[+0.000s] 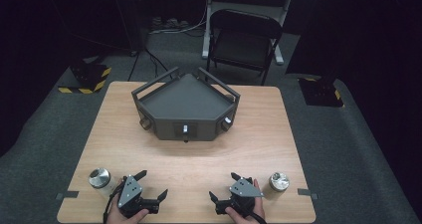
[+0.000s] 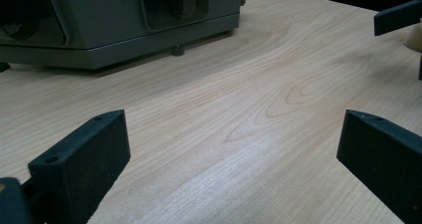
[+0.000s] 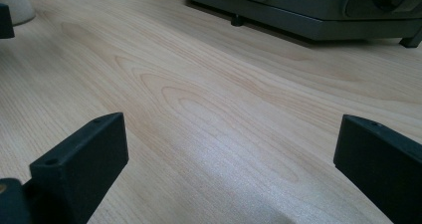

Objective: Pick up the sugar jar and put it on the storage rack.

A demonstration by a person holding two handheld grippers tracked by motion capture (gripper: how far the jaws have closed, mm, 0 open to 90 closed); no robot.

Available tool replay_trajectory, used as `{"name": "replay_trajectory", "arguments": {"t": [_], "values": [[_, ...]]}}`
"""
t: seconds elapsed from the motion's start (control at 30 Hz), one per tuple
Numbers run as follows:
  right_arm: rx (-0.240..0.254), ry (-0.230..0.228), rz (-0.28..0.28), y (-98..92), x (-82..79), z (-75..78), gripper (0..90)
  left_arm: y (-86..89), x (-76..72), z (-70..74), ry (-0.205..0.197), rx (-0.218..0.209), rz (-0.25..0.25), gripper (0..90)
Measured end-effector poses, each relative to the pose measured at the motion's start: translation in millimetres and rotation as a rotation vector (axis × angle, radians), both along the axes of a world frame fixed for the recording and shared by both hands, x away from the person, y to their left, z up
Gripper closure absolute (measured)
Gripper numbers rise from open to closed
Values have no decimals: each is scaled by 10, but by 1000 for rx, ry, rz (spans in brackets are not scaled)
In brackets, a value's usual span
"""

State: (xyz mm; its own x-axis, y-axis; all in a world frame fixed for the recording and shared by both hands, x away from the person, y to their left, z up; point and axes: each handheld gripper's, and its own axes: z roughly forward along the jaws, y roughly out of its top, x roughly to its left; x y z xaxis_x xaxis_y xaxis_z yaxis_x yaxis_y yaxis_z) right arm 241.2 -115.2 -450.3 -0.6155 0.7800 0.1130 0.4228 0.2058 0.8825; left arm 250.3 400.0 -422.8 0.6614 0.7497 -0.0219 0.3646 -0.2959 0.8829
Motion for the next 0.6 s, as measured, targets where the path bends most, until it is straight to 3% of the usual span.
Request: {"name": "replay_trajectory", "arguments": {"t": [0.37, 0.6], "values": [[-2, 4, -13, 21, -7, 6, 8, 112, -115, 196, -64, -45, -6, 5], [-2, -3, -19, 26, -25, 0, 8, 227, -126, 348, -95, -57, 35, 5]]}}
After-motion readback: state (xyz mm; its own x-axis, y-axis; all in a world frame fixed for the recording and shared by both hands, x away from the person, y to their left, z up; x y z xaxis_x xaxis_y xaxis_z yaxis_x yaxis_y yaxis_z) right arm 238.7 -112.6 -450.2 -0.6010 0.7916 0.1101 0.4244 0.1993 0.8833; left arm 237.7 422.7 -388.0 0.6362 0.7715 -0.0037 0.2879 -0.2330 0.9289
